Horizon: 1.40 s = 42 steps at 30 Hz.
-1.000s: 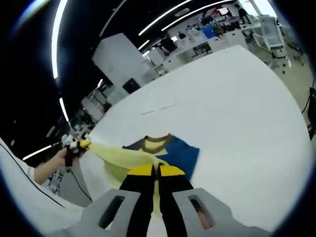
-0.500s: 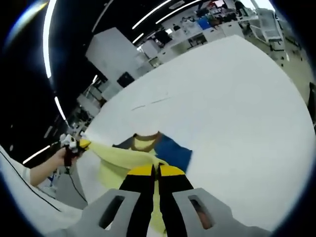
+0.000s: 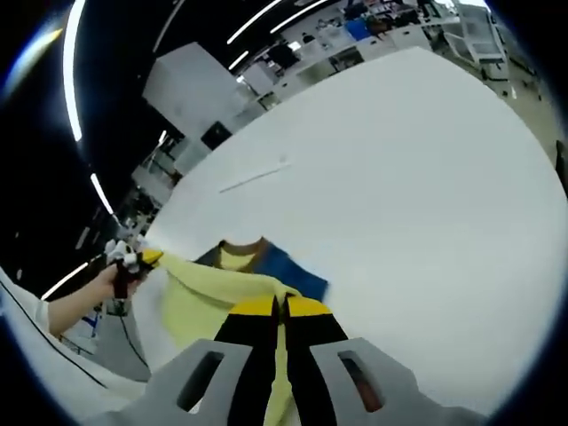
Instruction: Fold the garment on the visible template until the final outline fits inside the template.
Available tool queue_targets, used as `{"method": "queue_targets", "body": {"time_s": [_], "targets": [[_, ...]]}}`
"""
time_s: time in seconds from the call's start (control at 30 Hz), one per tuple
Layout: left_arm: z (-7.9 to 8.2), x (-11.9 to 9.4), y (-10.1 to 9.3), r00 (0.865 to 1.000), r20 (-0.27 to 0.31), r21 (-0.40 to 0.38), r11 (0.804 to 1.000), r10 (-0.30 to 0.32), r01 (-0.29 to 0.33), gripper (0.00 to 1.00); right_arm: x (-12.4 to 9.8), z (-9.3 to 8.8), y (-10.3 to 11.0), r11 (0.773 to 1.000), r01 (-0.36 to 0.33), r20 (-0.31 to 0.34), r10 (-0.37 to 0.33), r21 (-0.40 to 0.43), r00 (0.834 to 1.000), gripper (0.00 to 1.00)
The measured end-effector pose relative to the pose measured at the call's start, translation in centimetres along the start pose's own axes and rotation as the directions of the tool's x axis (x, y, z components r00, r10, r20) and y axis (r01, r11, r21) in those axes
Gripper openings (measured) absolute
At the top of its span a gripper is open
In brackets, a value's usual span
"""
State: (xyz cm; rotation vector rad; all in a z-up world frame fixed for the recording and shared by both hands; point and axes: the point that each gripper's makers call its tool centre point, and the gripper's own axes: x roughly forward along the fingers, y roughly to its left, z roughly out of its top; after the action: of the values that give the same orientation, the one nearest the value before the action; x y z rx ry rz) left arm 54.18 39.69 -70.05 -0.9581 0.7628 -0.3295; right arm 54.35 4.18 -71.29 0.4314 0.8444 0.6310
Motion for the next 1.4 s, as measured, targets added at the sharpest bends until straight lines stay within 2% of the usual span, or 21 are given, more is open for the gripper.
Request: {"method": "queue_targets", "body": {"time_s": [0.33, 0.53, 0.83, 1.4], "targets": [[0.4, 1.8, 1.7, 0.999, 0.004, -0.026, 0.999, 0.034, -0.034, 0.0, 2.3, -0.1, -2.0, 0.999, 0.024, -0.027, -0.023, 0.04, 0.999, 0.03], [-0.2, 2.7, 3.0, 0.997, -0.012, -0.027, 0.997, 0.075, -0.075, 0.0, 3.3, -1.0, -3.1, 0.998, 0.049, -0.057, -0.047, 0.041, 0.997, 0.03], [-0.6, 3.3, 4.2, 0.994, -0.032, -0.045, 0.993, 0.106, -0.108, 0.0, 4.0, -1.3, -3.8, 0.997, 0.064, -0.065, -0.061, 0.045, 0.996, 0.03], [-0.6, 3.3, 4.3, 0.994, -0.035, -0.051, 0.993, 0.106, -0.108, 0.0, 3.9, -1.1, -3.8, 0.997, 0.065, -0.058, -0.062, 0.044, 0.996, 0.03]]}}
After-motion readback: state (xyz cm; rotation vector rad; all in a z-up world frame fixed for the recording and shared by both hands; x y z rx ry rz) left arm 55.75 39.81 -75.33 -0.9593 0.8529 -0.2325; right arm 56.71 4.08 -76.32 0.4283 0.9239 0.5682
